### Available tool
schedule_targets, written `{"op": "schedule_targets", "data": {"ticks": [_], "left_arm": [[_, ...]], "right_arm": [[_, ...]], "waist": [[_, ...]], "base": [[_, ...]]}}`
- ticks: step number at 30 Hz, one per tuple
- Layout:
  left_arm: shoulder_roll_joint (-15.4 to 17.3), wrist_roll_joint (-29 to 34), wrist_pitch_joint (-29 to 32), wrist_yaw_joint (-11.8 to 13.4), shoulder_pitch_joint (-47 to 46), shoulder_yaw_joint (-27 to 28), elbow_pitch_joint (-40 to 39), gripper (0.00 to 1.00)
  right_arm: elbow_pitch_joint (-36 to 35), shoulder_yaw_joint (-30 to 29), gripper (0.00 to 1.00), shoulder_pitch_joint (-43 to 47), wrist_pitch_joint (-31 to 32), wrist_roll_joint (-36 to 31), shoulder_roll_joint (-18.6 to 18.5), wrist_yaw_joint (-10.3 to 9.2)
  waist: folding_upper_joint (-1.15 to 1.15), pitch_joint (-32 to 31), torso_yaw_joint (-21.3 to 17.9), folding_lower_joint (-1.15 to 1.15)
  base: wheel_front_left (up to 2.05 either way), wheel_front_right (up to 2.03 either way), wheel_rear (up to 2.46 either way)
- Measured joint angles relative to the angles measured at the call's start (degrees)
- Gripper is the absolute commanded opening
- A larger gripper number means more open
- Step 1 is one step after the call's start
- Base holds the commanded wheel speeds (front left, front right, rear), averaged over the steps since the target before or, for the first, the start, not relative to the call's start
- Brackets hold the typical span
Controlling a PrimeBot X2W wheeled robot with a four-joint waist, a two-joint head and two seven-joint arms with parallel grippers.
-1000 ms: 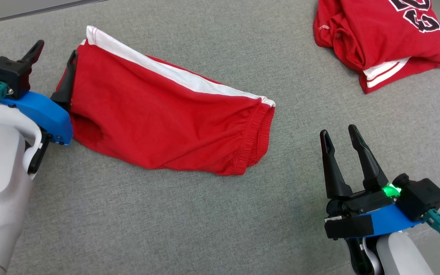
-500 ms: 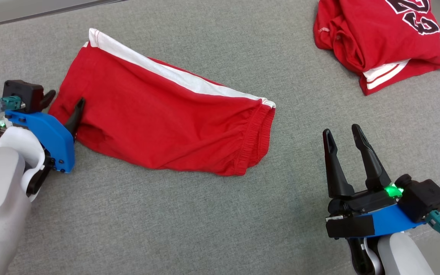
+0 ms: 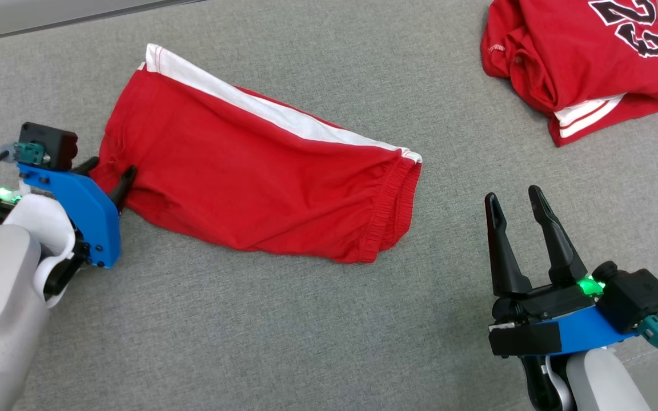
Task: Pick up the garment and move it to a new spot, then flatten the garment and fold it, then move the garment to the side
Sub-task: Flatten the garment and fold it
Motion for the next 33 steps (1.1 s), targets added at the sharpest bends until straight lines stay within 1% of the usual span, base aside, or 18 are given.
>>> {"op": "schedule_targets", "data": {"ticks": [6, 13, 16, 21, 26, 28, 33], "left_arm": [[-0.3, -0.3, -1.8, 1.2, 2.0, 0.1, -2.5, 0.00], [-1.3, -1.2, -7.0, 3.2, 6.0, 1.1, -5.4, 0.00], [-1.6, -2.1, -9.8, 4.4, 9.1, 2.0, -6.9, 0.00], [-2.4, -3.8, -13.6, 6.5, 16.8, 2.8, -9.1, 0.00], [-2.9, -6.1, -16.1, 8.5, 23.9, 3.9, -12.2, 0.00], [-2.9, -6.5, -16.2, 9.2, 26.3, 3.9, -13.4, 0.00], [-3.4, -7.7, -17.3, 9.8, 29.6, 4.1, -14.9, 0.00]], "right_arm": [[-0.1, 0.1, 1.00, 0.1, 0.0, 0.2, -0.2, 0.00], [0.4, -0.2, 1.00, 1.0, 0.0, 0.4, -0.6, 0.00], [1.1, -0.8, 1.00, 1.6, 0.0, 0.6, -0.7, 0.00], [2.5, -1.5, 1.00, 3.5, 0.0, 0.7, -0.6, 0.00], [3.3, -2.3, 1.00, 5.2, 0.0, 0.7, -0.5, 0.00], [3.6, -2.6, 1.00, 5.8, 0.0, 0.7, -0.4, 0.00], [4.3, -2.6, 1.00, 5.9, 0.0, 0.7, -0.4, 0.00]], "waist": [[0.00, -0.9, 1.0, 0.00], [0.00, -2.6, 4.3, 0.00], [0.00, -3.8, 5.8, 0.00], [0.00, -6.7, 8.3, 0.00], [0.00, -9.2, 10.7, 0.00], [0.00, -10.0, 11.6, 0.00], [0.00, -11.1, 12.9, 0.00]], "base": [[0.00, 0.00, 0.00], [0.00, 0.00, 0.00], [0.00, 0.00, 0.00], [0.00, 0.00, 0.00], [0.00, 0.00, 0.00], [0.00, 0.00, 0.00], [0.00, 0.00, 0.00]]}}
